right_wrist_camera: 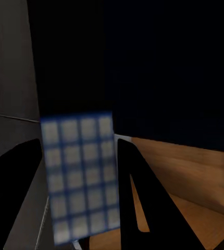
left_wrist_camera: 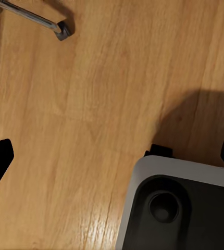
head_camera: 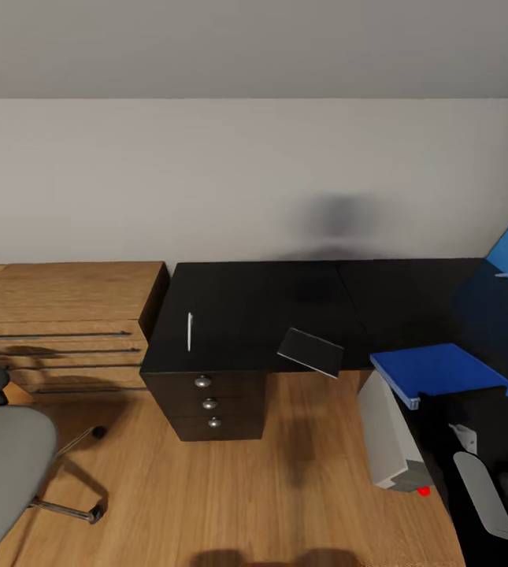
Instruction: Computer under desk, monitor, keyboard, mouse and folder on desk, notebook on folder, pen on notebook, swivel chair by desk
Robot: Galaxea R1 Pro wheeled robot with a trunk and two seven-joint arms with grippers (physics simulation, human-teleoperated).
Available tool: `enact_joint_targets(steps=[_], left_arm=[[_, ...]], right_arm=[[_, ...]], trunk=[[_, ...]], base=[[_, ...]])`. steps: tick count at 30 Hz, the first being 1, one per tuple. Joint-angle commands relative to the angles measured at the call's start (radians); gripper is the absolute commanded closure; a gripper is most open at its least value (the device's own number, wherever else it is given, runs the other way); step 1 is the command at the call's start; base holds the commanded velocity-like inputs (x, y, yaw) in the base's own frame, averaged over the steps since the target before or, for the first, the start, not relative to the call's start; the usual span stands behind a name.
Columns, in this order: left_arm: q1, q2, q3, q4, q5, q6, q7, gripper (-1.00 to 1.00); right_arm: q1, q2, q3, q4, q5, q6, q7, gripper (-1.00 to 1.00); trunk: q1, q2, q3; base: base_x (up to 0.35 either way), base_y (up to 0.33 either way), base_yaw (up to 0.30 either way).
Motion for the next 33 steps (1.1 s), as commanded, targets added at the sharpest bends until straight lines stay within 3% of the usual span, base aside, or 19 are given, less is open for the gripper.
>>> enact_joint_targets(steps=[1, 18, 33], left_arm=[[0.000, 0.000, -0.009, 0.000, 0.009, -0.003, 0.005, -1.00], [0.000, 0.000, -0.009, 0.000, 0.008, -0.003, 0.005, -1.00], [0.000, 0.000, -0.009, 0.000, 0.007, -0.003, 0.002, -1.00]], right_arm=[[0.000, 0.000, -0.003, 0.016, 0.004, 0.005, -0.006, 1.00], [0.000, -0.001, -0.004, 0.015, 0.002, 0.005, -0.005, 1.00], [-0.003, -0.007, -0.006, 0.017, 0.010, -0.005, -0.004, 1.00]], trunk=[[0.000, -0.001, -0.002], [0.000, -0.001, -0.024], [0.000, -0.001, -0.027]], base=[[0.000, 0.000, -0.165], [0.013, 0.000, -0.148], [0.084, 0.000, -0.011]])
